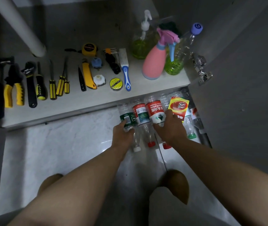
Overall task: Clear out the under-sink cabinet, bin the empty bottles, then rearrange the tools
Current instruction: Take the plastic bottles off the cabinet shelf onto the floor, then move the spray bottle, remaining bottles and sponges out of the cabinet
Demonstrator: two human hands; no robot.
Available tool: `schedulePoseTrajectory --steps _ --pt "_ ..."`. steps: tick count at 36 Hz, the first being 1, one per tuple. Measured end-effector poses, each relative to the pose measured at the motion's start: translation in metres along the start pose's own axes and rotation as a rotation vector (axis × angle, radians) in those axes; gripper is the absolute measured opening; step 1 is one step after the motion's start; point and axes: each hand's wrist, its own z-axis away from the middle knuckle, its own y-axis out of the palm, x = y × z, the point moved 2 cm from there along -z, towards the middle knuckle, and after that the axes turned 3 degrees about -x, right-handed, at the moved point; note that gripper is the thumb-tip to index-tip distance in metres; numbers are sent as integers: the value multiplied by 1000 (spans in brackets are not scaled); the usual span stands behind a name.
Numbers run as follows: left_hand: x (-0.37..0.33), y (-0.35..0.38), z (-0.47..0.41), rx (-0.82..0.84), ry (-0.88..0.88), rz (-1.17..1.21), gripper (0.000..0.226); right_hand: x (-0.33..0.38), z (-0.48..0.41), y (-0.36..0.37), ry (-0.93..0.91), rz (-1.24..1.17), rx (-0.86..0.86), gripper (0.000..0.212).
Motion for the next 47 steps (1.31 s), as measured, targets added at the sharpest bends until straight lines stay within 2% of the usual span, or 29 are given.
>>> schedulePoseTrajectory --steps 12,16,20,23,25,29,33,36,41,47 --pt "3 -2 1 65 -35 -46 58 10 -5 4 -73 25 38 73" --pt "-1 -5 3 104 5 -87 60 13 -7 -1 -95 42 41 80" --pt "-12 -20 4 130 75 -89 55 26 -7 -19 -205 64 33 78" --pt "-25 -36 5 123 154 -96 39 43 -5 -38 -353 106 58 72" --pt "-33 -49 4 131 159 -100 30 59 -2 -51 -439 145 108 70" --pt "-55 -86 -1 123 69 -155 41 99 4 -70 -555 290 284 62" --pt "-73 -136 -9 141 110 -244 24 138 9 -73 -650 550 454 44" --pt "-79 -176 -19 133 118 -317 20 164 9 -68 -653 633 527 46" --pt "-79 -222 -34 90 156 -404 20 193 1 -59 -622 560 457 40" --pt "-82 -230 -24 100 261 -488 19 197 9 -61 -566 477 364 36"
